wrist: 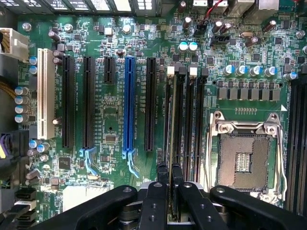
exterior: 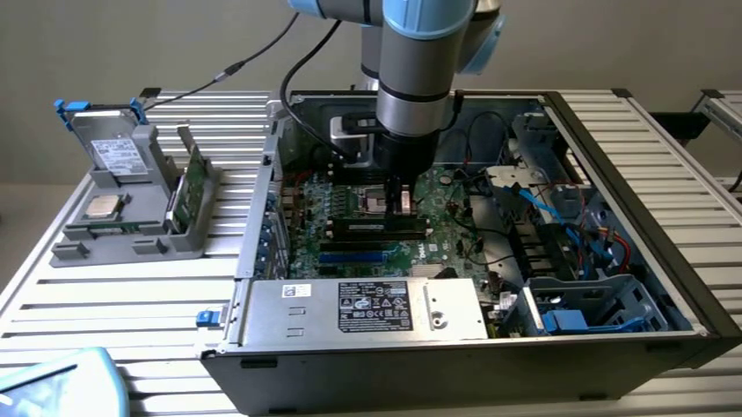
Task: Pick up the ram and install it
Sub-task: 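Insert the ram into the slot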
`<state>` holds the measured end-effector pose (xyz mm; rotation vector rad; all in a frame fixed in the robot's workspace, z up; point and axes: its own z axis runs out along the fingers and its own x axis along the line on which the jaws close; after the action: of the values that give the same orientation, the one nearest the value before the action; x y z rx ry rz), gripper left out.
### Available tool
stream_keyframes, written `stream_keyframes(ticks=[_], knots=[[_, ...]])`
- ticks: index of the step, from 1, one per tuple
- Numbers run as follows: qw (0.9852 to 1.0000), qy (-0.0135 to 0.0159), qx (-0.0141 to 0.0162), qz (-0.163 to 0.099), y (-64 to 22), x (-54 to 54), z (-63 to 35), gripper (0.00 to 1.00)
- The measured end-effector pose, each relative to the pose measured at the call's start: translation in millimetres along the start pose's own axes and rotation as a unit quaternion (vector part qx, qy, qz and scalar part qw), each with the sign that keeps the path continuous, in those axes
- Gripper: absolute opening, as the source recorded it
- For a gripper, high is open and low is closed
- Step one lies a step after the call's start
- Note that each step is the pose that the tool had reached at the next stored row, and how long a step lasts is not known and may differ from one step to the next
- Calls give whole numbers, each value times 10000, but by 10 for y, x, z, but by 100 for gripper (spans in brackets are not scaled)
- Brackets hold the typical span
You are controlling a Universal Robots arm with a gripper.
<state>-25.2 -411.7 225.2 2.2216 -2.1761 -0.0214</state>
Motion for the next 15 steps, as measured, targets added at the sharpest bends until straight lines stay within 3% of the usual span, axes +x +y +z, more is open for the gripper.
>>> stream_keyframes(ticks=[15], knots=[[9999, 32, -4, -128, 0, -2, 6, 14]])
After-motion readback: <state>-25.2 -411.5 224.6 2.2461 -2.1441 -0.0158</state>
